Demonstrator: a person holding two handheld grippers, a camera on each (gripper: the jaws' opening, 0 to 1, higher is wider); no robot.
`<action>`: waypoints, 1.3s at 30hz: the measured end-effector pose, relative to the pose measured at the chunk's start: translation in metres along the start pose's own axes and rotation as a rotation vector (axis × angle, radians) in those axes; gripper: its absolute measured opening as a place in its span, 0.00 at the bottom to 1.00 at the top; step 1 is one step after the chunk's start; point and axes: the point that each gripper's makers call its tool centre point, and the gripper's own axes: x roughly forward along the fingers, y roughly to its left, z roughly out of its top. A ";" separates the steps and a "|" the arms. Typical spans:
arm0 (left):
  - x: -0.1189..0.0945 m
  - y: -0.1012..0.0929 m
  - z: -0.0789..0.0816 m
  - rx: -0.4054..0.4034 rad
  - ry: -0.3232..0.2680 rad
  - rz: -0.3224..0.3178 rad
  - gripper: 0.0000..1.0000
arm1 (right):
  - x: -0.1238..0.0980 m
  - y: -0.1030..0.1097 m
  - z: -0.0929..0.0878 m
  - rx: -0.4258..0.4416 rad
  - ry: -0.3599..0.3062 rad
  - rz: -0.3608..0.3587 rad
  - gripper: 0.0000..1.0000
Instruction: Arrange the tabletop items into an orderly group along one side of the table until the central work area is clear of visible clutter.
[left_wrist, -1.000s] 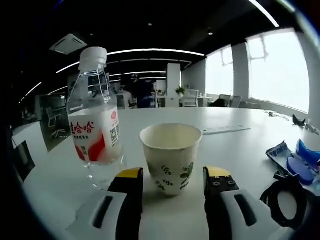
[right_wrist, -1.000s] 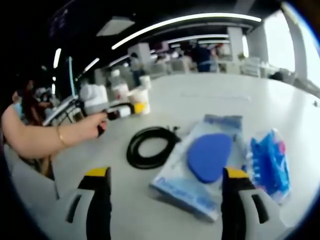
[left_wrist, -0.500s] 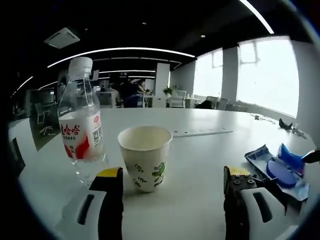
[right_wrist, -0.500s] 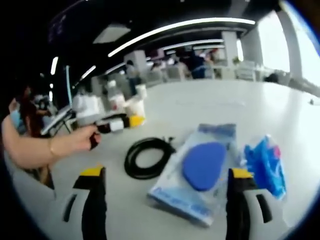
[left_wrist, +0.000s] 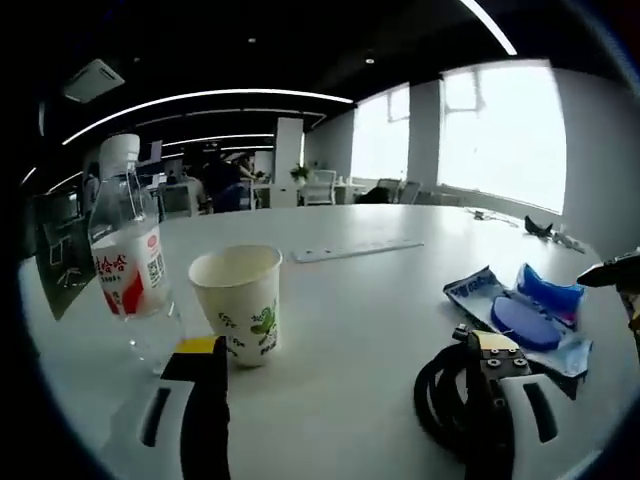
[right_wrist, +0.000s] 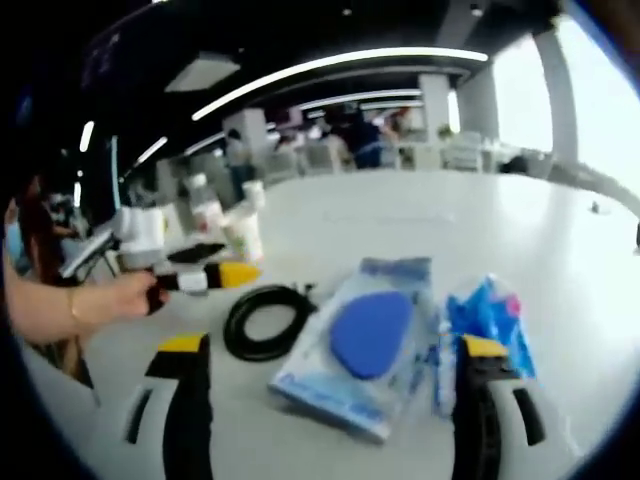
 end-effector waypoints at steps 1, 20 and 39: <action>0.000 -0.004 0.001 0.008 -0.003 -0.015 1.00 | -0.002 -0.003 0.001 0.012 -0.005 -0.017 1.00; 0.016 -0.067 0.008 0.109 -0.001 -0.230 0.96 | -0.027 -0.023 -0.026 0.138 0.095 -0.139 0.92; 0.043 -0.092 0.011 0.147 0.026 -0.314 0.87 | -0.037 -0.018 -0.047 0.311 0.170 -0.200 0.79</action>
